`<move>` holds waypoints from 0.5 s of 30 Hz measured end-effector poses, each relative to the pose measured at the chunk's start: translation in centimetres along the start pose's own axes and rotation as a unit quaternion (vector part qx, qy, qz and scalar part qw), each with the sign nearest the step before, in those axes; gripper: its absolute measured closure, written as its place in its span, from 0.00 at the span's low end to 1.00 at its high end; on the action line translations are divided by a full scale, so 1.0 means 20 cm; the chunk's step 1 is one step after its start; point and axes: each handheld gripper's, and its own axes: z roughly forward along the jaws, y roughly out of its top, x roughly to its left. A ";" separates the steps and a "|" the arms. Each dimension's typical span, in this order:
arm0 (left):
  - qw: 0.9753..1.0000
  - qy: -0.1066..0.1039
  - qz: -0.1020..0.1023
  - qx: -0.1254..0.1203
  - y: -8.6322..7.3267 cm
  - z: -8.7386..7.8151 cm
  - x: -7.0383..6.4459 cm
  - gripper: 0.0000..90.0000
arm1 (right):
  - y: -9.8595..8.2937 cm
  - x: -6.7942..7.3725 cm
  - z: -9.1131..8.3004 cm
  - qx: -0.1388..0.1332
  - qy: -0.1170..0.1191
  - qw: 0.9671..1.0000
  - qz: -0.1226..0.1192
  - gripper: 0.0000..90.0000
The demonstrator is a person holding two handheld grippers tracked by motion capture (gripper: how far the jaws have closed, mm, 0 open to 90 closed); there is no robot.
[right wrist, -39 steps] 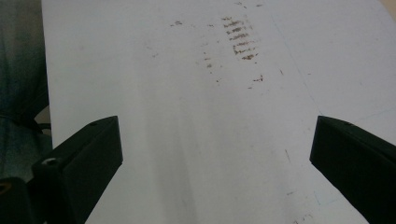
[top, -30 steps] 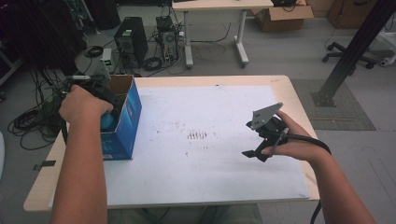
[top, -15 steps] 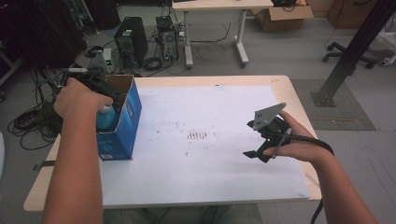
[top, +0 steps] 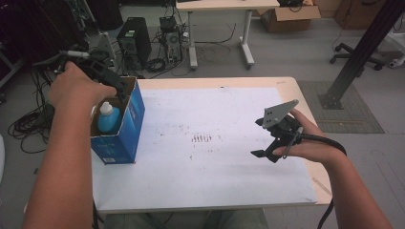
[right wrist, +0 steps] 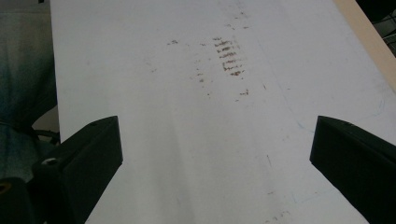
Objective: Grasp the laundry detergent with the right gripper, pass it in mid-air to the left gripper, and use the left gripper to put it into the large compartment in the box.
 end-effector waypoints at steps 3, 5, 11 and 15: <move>0.999 -0.003 0.034 -0.021 0.01 -0.08 -0.07 0.00 | 0.02 -0.01 0.00 0.004 0.002 1.000 -0.004 0.03; 0.998 -0.008 0.060 -0.035 0.01 -0.14 -0.11 0.00 | 0.03 -0.01 0.00 0.004 0.001 1.000 -0.006 0.03; 0.984 -0.019 0.161 -0.067 0.02 -0.24 -0.26 0.00 | 0.05 -0.02 0.00 0.010 0.003 1.000 -0.011 0.03; 0.971 -0.034 0.227 -0.063 0.02 -0.26 -0.33 0.00 | 0.07 -0.02 0.01 0.016 0.006 1.000 -0.015 0.03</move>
